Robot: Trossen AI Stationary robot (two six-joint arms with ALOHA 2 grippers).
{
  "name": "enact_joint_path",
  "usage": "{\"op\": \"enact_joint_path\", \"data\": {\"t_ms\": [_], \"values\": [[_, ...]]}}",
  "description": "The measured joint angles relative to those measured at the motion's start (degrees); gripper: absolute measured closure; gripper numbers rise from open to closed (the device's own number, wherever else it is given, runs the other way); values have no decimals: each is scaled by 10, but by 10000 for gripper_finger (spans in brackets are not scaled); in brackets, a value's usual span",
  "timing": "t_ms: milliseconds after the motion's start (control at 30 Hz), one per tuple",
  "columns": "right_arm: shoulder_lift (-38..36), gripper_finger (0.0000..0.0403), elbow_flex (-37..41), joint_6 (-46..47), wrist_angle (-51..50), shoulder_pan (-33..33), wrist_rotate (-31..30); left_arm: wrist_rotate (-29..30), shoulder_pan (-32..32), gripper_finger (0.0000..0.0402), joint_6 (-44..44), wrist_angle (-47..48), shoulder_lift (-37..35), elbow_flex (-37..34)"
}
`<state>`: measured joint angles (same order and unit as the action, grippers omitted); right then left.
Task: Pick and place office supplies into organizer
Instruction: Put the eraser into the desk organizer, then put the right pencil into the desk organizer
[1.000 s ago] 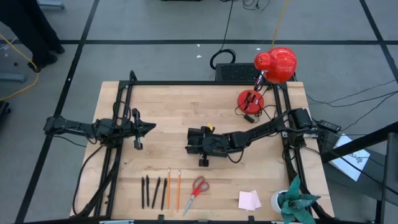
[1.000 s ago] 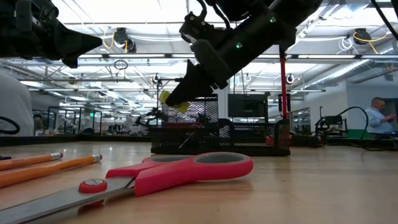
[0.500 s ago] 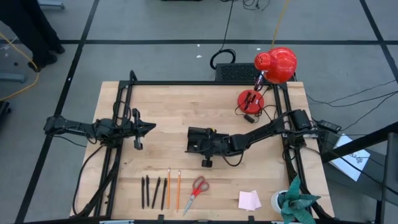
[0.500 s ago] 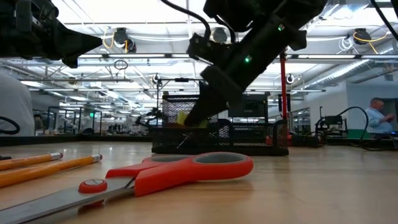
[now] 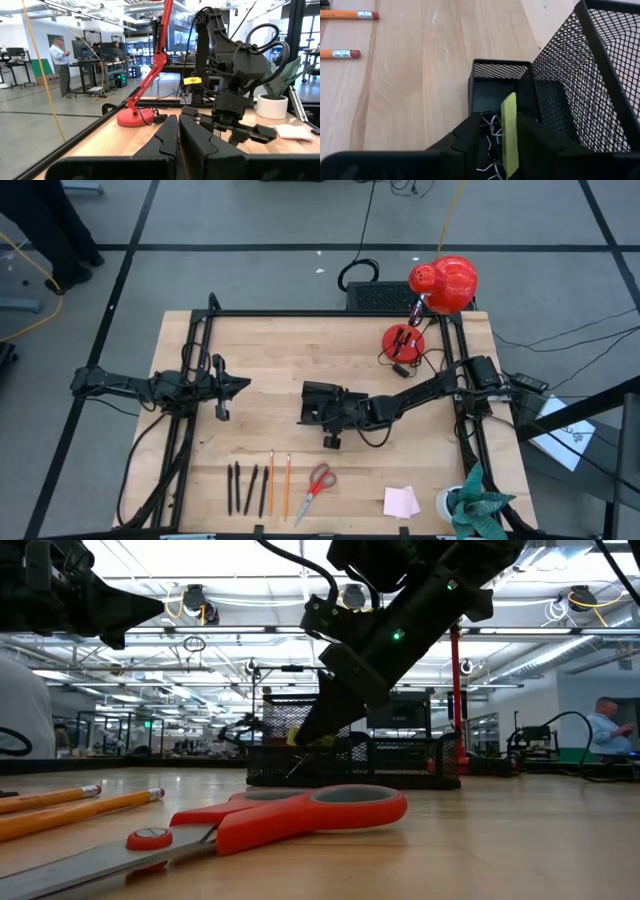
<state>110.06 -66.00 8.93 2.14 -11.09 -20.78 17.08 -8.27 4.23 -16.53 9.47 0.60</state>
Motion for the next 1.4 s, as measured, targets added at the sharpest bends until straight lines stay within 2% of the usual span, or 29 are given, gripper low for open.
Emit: {"op": "enact_joint_path", "data": {"t_ms": [300,633,867,1000,1133,1200,1300,1400], "values": [[-11,267,-1,-23,20,-4,-1,0,0,378,0,0,0,0],[-70,265,-1,-55,21,-10,-2,0,0,378,0,0,0,0],[-157,282,-1,-108,10,-58,0,0,0,378,0,0,0,0],[-202,317,1,-130,-6,-88,-1,0,0,378,0,0,0,0],[-243,387,42,-163,-4,-102,-2,0,0,378,0,0,0,0],[-267,393,76,-150,28,-99,17,0,0,378,0,0,0,0],[-313,391,148,-147,134,-91,70,-1,0,378,0,0,0,0],[-358,400,218,-125,205,-89,51,-4,0,378,0,1,0,0]]}}
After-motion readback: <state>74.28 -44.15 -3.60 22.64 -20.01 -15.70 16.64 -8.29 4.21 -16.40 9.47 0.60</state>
